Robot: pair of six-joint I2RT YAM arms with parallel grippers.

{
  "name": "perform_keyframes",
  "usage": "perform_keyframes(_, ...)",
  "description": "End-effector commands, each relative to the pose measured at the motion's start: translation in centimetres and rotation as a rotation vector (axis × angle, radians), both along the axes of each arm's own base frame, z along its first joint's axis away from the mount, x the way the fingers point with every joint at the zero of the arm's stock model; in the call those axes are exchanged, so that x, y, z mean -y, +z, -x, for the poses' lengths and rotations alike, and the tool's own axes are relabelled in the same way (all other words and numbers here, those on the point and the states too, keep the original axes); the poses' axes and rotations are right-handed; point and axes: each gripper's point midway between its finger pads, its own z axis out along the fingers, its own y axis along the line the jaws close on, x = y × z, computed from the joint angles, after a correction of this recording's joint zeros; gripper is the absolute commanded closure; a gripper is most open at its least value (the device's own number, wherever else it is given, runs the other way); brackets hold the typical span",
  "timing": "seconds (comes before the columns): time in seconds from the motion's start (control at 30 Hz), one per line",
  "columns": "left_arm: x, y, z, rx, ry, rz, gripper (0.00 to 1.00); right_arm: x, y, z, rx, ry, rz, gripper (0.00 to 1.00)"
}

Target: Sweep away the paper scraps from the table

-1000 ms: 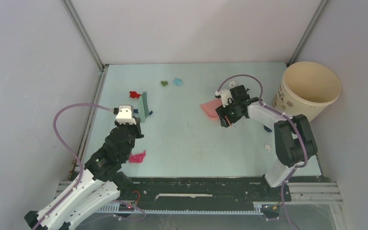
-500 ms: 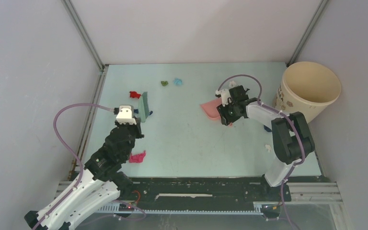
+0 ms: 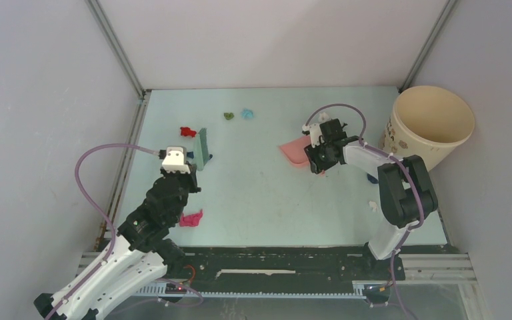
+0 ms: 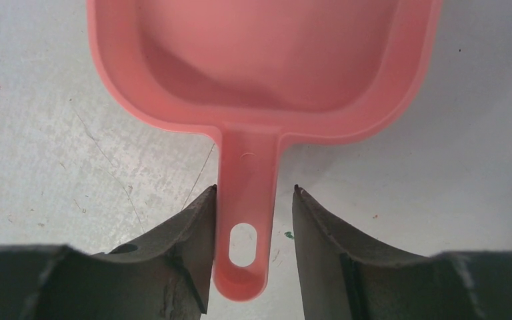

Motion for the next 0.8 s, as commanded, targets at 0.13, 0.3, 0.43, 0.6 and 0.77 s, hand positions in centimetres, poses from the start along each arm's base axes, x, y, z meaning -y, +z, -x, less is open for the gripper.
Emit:
perform_keyframes(0.13, 0.0, 1.6, -0.3, 0.048, 0.004, 0.032, 1.00, 0.3, 0.0, 0.0, -0.009, -0.027, -0.004, 0.58)
perform_keyframes(0.3, 0.1, 1.6, -0.3, 0.048, 0.001, 0.033, 1.00, 0.2, 1.1, 0.3, -0.001, -0.022, -0.018, 0.68)
perform_keyframes(0.43, 0.1, 1.5, -0.3, 0.045, 0.000, 0.031, 1.00, 0.2, 3.0, 1.1, 0.016, -0.014, -0.036, 0.74)
perform_keyframes(0.6, 0.3, 1.3, -0.4, 0.037, -0.005, 0.027, 1.00, 0.2, 5.1, 2.7, 0.034, 0.013, -0.062, 0.86)
perform_keyframes(0.77, 0.4, 0.6, -0.7, 0.009, 0.005, 0.006, 1.00, 0.5, 7.0, 5.3, 0.064, 0.059, -0.085, 0.93)
